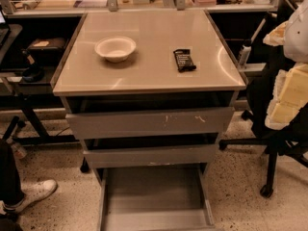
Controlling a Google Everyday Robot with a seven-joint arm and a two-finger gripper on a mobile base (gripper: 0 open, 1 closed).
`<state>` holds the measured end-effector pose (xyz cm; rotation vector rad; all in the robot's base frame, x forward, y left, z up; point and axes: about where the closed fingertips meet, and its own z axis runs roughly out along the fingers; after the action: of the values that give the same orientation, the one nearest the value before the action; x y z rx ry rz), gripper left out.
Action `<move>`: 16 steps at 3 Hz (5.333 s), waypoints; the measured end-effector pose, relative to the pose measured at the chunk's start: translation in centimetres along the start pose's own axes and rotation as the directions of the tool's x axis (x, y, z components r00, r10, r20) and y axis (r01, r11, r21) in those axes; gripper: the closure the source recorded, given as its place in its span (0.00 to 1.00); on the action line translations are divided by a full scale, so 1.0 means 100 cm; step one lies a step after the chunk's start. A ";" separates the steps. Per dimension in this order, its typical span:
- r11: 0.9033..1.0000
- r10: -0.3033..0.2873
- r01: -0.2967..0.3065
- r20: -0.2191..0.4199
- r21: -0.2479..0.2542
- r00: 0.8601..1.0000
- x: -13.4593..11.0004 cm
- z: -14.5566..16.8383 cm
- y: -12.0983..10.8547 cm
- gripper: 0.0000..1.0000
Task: Place rxbar chocolate into bottom drawer
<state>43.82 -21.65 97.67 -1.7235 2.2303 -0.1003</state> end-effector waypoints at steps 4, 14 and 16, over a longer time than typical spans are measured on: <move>0.984 0.168 -0.169 -0.018 -0.063 0.986 -0.016 0.036 -0.064 0.00; 0.938 0.323 -0.315 0.029 -0.146 0.946 -0.111 0.181 -0.201 0.00; 0.907 0.387 -0.380 0.004 -0.183 0.922 -0.106 0.223 -0.219 0.00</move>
Offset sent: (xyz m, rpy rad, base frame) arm 0.0276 -0.0036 -0.0096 0.0525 0.0577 -0.0895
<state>72.99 -14.40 84.21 -1.3134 2.5657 0.2311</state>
